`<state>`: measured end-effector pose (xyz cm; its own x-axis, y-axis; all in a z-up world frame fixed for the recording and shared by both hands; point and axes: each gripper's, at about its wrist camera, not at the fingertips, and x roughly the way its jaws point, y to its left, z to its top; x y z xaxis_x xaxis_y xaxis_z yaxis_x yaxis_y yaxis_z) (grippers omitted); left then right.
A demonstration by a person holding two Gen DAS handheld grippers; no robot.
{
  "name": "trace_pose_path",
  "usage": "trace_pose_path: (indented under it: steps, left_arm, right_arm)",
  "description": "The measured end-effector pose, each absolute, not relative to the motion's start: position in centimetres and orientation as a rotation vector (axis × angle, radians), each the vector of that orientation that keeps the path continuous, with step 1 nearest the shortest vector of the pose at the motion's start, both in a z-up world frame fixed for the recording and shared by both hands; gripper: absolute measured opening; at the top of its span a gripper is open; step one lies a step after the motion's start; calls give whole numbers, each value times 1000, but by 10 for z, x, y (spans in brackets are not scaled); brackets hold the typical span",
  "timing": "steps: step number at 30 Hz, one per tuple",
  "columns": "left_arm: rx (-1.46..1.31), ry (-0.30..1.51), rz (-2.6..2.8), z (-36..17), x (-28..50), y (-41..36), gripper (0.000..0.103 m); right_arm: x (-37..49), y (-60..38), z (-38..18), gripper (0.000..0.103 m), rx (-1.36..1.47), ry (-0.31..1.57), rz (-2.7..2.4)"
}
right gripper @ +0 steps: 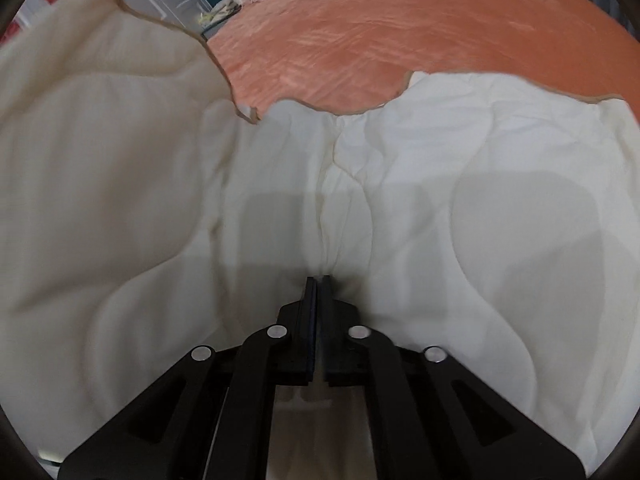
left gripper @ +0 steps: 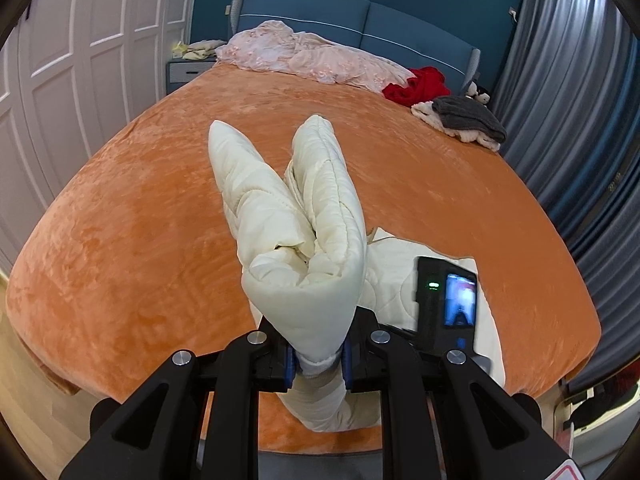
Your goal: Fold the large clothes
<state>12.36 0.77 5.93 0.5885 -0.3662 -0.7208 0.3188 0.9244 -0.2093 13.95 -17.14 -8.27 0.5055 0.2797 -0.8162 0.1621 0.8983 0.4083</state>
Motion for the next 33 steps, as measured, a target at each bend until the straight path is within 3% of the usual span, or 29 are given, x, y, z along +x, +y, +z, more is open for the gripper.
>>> trace_pose_path:
  steps: [4, 8, 11, 15, 28, 33]
  left_arm:
    - [-27, 857, -420, 61, 124, -4, 13]
    - [16, 868, -455, 60, 120, -30, 13]
    - [48, 891, -485, 56, 116, -56, 13]
    - [113, 915, -515, 52, 109, -90, 13]
    - [192, 1025, -544, 8, 98, -161, 13]
    - [218, 1065, -540, -14, 95, -173, 19]
  right_arm:
    - [81, -172, -63, 4, 469, 1031, 137]
    - [44, -169, -82, 2, 448, 1091, 143]
    - [32, -177, -99, 0, 499, 1115, 138]
    - [13, -194, -81, 5, 482, 1076, 101]
    - [-25, -275, -70, 5, 546, 1021, -69]
    - [-36, -290, -69, 5, 568, 1005, -99]
